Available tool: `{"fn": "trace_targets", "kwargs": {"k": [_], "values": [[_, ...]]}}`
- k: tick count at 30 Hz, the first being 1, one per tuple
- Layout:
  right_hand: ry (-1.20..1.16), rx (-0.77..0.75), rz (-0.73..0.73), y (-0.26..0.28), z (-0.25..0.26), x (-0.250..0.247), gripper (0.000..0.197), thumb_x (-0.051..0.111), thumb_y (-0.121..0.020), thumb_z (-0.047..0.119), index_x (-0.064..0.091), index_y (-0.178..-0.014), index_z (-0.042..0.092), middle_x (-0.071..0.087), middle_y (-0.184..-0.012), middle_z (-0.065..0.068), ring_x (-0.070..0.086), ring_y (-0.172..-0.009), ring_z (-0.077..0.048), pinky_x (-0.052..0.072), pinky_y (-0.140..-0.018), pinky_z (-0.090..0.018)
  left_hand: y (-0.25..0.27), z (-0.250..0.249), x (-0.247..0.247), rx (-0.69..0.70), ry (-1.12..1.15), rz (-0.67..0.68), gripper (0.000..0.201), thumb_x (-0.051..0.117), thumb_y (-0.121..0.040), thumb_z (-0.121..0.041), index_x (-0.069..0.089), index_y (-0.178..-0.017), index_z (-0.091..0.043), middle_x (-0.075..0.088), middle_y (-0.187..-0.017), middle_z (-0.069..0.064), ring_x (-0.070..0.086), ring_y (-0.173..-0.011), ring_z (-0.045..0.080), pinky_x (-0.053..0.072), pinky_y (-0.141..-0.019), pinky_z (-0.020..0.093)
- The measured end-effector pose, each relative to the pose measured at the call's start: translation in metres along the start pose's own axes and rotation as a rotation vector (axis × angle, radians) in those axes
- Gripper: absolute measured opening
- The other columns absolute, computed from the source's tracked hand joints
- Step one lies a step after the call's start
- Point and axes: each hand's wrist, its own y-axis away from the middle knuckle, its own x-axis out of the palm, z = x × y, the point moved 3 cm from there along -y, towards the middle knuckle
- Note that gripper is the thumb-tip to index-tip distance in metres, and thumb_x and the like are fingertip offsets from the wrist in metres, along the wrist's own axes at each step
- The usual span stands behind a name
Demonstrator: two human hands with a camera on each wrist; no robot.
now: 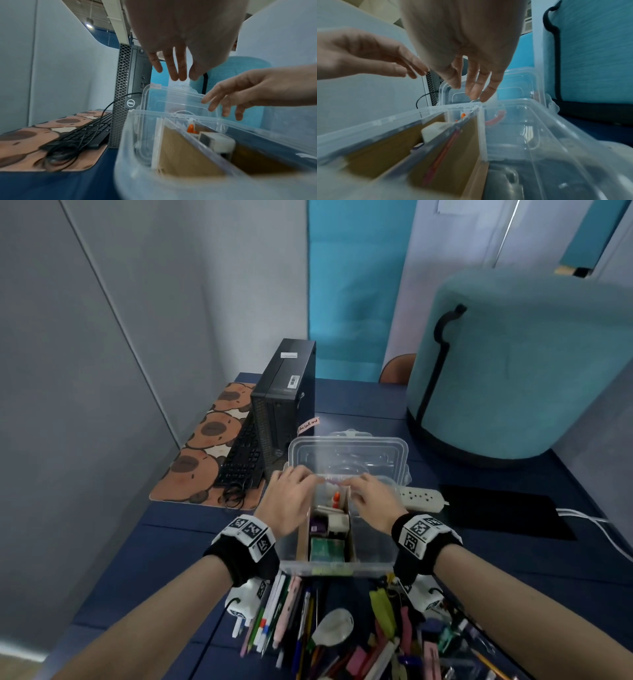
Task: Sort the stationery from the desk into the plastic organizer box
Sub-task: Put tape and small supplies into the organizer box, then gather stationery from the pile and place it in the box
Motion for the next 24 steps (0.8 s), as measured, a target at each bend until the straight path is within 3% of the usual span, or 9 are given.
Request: {"fn": "trace_targets", "kwargs": {"k": [3, 7, 10, 12, 15, 18, 24], "values": [[-0.046, -0.077, -0.171, 0.033, 0.007, 0.003, 0.03, 0.049, -0.094, 0.012, 0.057, -0.12, 0.023, 0.053, -0.107, 0.005, 0.049, -0.087, -0.009, 0.036, -0.075, -0.022, 0.039, -0.019, -0.002, 0.104, 0.04, -0.068, 0.021, 0.053, -0.085, -0.013, 0.059, -0.105, -0.013, 0.057, -0.095, 0.002, 0.057, -0.081, 0.018, 0.044, -0.072, 0.029], [-0.021, -0.109, -0.223, 0.084, 0.023, 0.016, 0.012, 0.057, -0.088, 0.02, 0.05, -0.098, 0.021, 0.044, -0.093, 0.007, 0.046, -0.078, -0.012, 0.038, -0.066, -0.024, 0.094, -0.043, 0.02, 0.179, 0.071, 0.092, 0.014, 0.047, -0.089, -0.026, 0.055, -0.097, -0.018, 0.059, -0.085, -0.004, 0.058, -0.068, 0.014, 0.048, -0.06, 0.028], [0.046, -0.152, -0.152, 0.112, 0.025, 0.033, 0.012, 0.055, -0.087, 0.025, 0.046, -0.093, 0.02, 0.045, -0.094, 0.005, 0.049, -0.083, -0.016, 0.045, -0.064, -0.029, 0.124, -0.059, 0.043, 0.144, 0.062, 0.343, 0.027, 0.038, -0.092, -0.035, 0.055, -0.1, -0.016, 0.06, -0.096, 0.002, 0.06, -0.083, 0.023, 0.05, -0.069, 0.037], [0.073, -0.143, -0.084, 0.129, 0.019, 0.047, 0.012, 0.054, -0.088, 0.024, 0.047, -0.097, 0.021, 0.045, -0.096, 0.005, 0.052, -0.085, -0.018, 0.042, -0.064, -0.027, 0.137, -0.073, 0.059, 0.124, -0.027, 0.518, 0.036, 0.041, -0.094, -0.038, 0.049, -0.119, -0.014, 0.051, -0.115, 0.007, 0.054, -0.102, 0.028, 0.045, -0.079, 0.039], [0.074, -0.108, 0.003, 0.152, 0.009, 0.063, 0.017, 0.051, -0.091, 0.023, 0.049, -0.108, 0.021, 0.045, -0.105, 0.003, 0.053, -0.087, -0.018, 0.036, -0.067, -0.024, 0.143, -0.089, 0.081, 0.067, -0.076, 0.689, 0.063, 0.051, -0.091, -0.04, 0.024, -0.145, -0.023, 0.036, -0.133, 0.011, 0.039, -0.121, 0.032, 0.039, -0.096, 0.045], [0.088, -0.06, 0.042, 0.168, 0.0, 0.069, 0.019, 0.048, -0.093, 0.02, 0.051, -0.112, 0.019, 0.045, -0.109, 0.0, 0.051, -0.086, -0.021, 0.034, -0.066, -0.027, 0.141, -0.101, 0.097, 0.001, -0.074, 0.8, 0.08, 0.058, -0.088, -0.036, 0.009, -0.151, -0.029, 0.033, -0.135, 0.015, 0.036, -0.123, 0.036, 0.04, -0.097, 0.048], [0.089, -0.063, 0.062, 0.195, -0.008, 0.084, 0.017, 0.044, -0.095, 0.02, 0.052, -0.11, 0.019, 0.047, -0.108, -0.003, 0.051, -0.089, -0.024, 0.041, -0.067, -0.034, 0.138, -0.109, 0.113, -0.007, -0.141, 0.837, 0.063, 0.054, -0.088, -0.016, 0.027, -0.144, -0.023, 0.038, -0.131, 0.015, 0.045, -0.115, 0.038, 0.044, -0.094, 0.049]]}}
